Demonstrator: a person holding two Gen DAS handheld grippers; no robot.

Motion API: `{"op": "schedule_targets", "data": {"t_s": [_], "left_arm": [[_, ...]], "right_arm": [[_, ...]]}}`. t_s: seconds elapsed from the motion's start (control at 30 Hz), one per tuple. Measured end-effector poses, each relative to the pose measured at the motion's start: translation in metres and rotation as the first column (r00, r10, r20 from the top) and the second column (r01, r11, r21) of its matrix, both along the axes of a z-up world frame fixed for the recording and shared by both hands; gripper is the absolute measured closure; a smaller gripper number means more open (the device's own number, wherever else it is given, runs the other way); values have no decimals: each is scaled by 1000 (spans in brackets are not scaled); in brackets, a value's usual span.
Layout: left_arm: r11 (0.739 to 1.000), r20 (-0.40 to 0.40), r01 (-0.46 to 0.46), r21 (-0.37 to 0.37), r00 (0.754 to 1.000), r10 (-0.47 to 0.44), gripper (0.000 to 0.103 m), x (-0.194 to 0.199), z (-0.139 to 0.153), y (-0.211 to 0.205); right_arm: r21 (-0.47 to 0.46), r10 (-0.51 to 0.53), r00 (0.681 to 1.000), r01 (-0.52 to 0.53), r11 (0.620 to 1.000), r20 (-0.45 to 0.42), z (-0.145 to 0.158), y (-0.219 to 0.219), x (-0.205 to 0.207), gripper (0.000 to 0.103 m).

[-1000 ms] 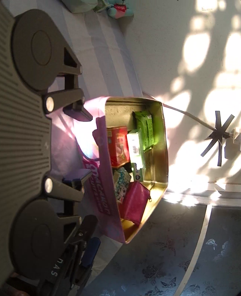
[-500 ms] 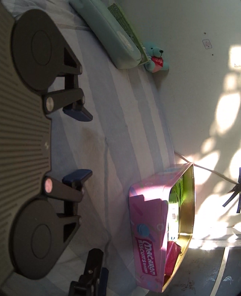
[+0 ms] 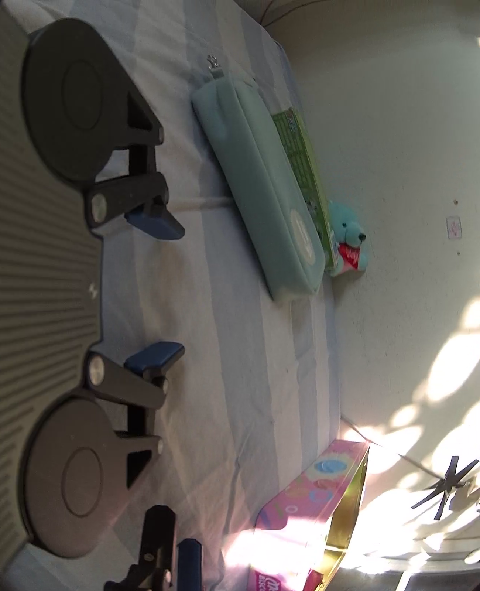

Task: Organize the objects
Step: 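Move the right gripper toward the light-blue pencil case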

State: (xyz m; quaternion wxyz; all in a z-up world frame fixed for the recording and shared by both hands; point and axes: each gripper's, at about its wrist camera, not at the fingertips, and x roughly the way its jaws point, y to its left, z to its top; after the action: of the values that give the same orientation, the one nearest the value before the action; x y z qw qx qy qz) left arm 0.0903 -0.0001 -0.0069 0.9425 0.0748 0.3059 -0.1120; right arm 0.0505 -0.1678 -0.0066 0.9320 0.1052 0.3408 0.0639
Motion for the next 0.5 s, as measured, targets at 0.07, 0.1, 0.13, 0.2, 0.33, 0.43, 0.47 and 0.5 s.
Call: {"op": "schedule_targets", "data": {"t_s": [0.07, 0.1, 0.13, 0.2, 0.33, 0.43, 0.47, 0.5], "left_arm": [[998, 11, -47, -44, 999, 48, 40, 2, 6, 25], [994, 26, -82, -73, 996, 84, 39, 3, 12, 41], [987, 44, -125, -99, 991, 130, 39, 4, 17, 55], [962, 65, -230, -148, 968, 241, 39, 13, 28, 85], [875, -22, -400, -274, 912, 410, 40, 47, 31, 140], [787, -137, -418, -453, 905, 402, 40, 67, 17, 170], [762, -159, -405, -505, 912, 379, 40, 71, 11, 175], [735, -183, -386, -557, 921, 345, 41, 74, 4, 179]], "right_arm": [[0, 54, 999, -54, 999, -3, 2, 16, 12, 34], [2, 78, 997, -78, 997, -1, 3, 23, 19, 35], [4, 105, 994, -105, 994, 12, 6, 31, 29, 35], [5, 127, 991, -127, 992, 38, 11, 41, 51, 35], [88, 112, 992, -117, 989, 53, 14, 47, 108, 35], [177, 85, 996, -86, 981, 9, 8, 48, 154, 36], [204, 72, 997, -69, 977, -5, 5, 47, 168, 36], [221, 58, 998, -53, 974, -14, 3, 47, 179, 36]]}}
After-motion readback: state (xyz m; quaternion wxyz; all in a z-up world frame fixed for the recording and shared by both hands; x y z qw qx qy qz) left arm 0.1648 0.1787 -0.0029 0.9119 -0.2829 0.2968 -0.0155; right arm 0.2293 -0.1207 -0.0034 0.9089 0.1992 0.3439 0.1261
